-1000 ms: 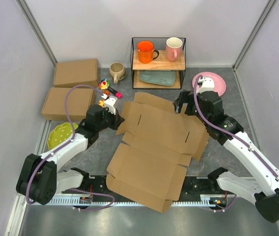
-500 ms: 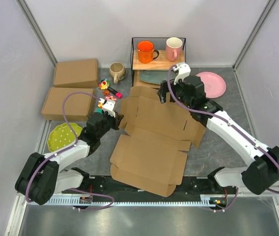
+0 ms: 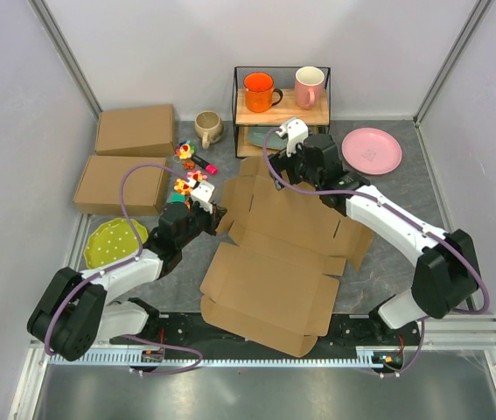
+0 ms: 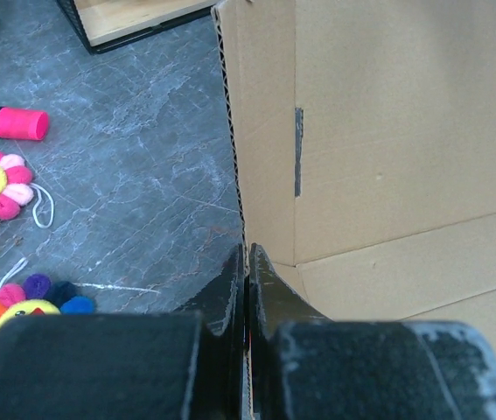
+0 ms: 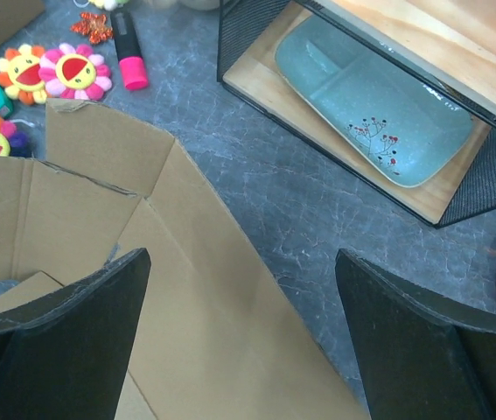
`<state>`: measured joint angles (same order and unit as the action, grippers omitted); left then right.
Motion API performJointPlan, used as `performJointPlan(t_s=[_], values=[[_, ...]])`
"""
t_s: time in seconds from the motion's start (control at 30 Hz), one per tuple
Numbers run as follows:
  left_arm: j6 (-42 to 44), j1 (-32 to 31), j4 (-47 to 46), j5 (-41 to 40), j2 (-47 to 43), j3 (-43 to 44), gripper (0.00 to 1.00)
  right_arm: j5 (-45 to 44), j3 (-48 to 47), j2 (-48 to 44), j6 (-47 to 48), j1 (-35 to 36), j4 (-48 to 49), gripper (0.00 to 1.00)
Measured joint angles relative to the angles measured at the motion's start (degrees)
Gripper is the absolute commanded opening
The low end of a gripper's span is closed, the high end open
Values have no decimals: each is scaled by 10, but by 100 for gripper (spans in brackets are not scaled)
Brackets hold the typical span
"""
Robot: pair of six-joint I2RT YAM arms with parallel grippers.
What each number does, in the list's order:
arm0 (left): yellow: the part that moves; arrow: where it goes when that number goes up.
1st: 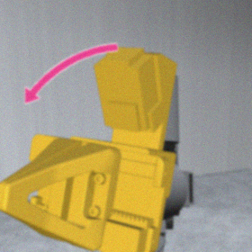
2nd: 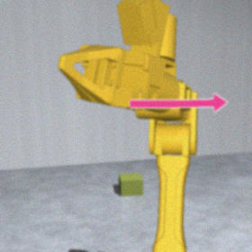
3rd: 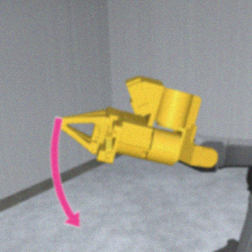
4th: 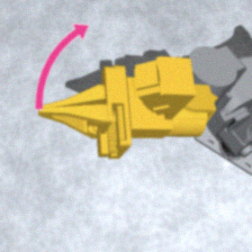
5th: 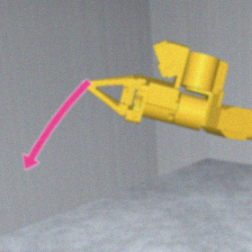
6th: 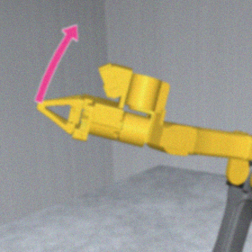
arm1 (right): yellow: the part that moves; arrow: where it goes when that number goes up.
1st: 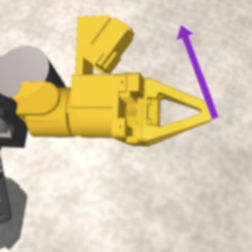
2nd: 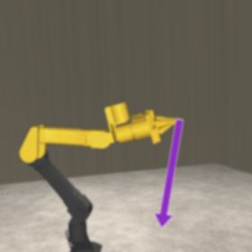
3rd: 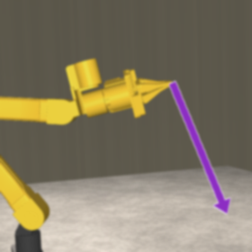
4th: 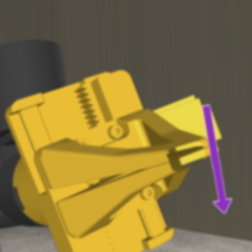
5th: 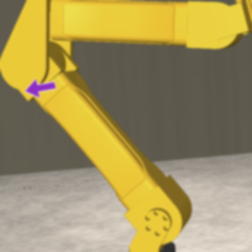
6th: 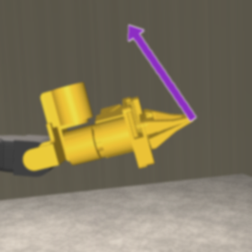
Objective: Fold the paper box
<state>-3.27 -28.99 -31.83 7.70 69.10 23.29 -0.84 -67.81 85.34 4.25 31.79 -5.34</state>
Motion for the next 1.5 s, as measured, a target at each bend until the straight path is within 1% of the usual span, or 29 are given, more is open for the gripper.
performJointPlan(t_s=[0.17,0.27,0.33,0.37,0.43,0.47,0.53,0.73,0.83,0.87,0.9,0.97,1.13,1.23,1.27,1.33,1.43,1.47,1.5], values=[[5,-2,1,5,-2,0,2,12,-9,26,33,1,1,88],[7,-3,1,13,-3,0,2,14,-9,33,45,1,1,83],[8,-4,2,15,-3,0,2,15,-9,35,50,1,1,78],[8,-4,2,16,-3,0,2,15,-9,37,52,1,1,72],[8,-4,2,16,-3,0,2,15,-9,37,56,1,1,66],[8,-4,2,16,-3,0,2,15,-9,37,58,1,2,59],[8,-4,2,16,-3,0,2,15,-9,37,61,1,2,54],[8,-4,4,15,-3,0,2,17,-9,37,61,1,2,52],[8,-4,6,14,-2,0,2,25,-9,37,61,1,2,58],[8,-4,6,13,-2,0,2,29,-9,37,61,1,2,63],[8,-4,4,12,-1,-2,2,32,-8,37,61,1,2,66],[8,-4,-12,8,-1,-12,2,39,-7,37,59,1,1,68],[16,-6,-55,-3,-2,-43,2,47,-5,37,61,1,-6,69],[21,-10,-82,-7,-2,-58,2,51,-5,37,63,1,-12,66],[23,-12,-93,-8,-2,-64,2,54,-5,37,64,1,-15,63],[28,-17,-107,-15,-2,-71,2,61,-5,37,66,1,-21,60],[32,-20,-113,-21,-2,-74,2,68,-6,38,70,1,-26,50],[32,-21,-113,-22,-2,-74,2,70,-6,38,71,1,-27,45],[32,-21,-114,-23,-2,-74,2,71,-6,38,71,1,-27,42]])
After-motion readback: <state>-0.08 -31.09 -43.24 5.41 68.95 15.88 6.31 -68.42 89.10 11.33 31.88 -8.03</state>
